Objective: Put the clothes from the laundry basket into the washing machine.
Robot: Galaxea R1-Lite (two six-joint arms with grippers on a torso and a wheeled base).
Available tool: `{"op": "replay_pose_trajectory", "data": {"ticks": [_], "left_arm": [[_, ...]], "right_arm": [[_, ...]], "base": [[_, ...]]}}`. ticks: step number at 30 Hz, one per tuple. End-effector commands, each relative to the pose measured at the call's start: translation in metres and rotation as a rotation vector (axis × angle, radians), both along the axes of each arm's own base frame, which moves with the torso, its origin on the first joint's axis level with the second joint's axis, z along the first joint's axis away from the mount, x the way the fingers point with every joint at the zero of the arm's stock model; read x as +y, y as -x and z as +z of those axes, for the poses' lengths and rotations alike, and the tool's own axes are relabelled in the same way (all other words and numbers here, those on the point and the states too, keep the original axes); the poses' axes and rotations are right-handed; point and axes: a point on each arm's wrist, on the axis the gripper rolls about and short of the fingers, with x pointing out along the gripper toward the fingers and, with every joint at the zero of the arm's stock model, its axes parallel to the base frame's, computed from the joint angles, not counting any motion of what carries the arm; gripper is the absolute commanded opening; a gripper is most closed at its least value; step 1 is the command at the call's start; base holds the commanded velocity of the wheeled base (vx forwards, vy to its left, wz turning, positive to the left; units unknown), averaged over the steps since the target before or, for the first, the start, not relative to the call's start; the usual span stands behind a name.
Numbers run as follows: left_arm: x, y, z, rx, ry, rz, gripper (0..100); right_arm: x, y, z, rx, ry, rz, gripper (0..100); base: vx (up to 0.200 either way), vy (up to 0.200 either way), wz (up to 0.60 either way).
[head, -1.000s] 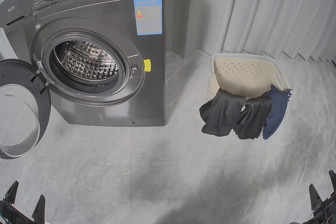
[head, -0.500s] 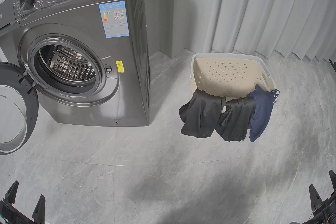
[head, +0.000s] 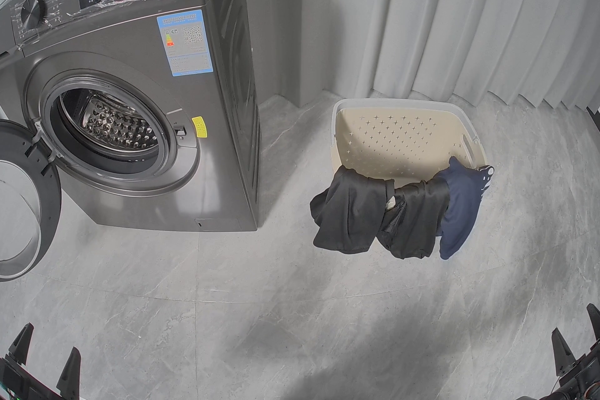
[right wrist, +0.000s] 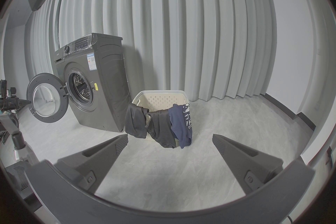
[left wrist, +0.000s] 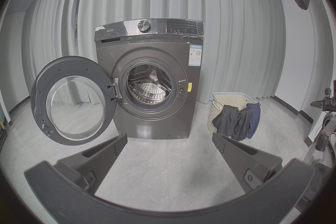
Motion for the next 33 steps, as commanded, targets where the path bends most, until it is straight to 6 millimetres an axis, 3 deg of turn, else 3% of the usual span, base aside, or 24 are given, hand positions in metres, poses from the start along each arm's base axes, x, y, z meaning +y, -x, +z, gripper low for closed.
{"op": "replay_pose_trajectory", "data": {"ticks": [1,15,33], "left_arm": [[0.0000,-0.0004,-0.0050,0.004,0.003,0.001,100],[0.0000,-0.0004,-0.0050,0.004,0.002,0.000,100],[0.0000,-0.0004,-0.0050,0.004,0.002,0.000,100]], "right_arm": [[0.0000,-0.0001,-0.0052,0.002,0.000,0.001,100],[0.0000,-0.0001,-0.0052,0.002,0.000,0.001,100],[0.0000,-0.0001,-0.0052,0.002,0.000,0.001,100]], "base": [[0.200,0.000,0.00],[0.029,0.000,0.00],[0.000,-0.200,0.00]]}}
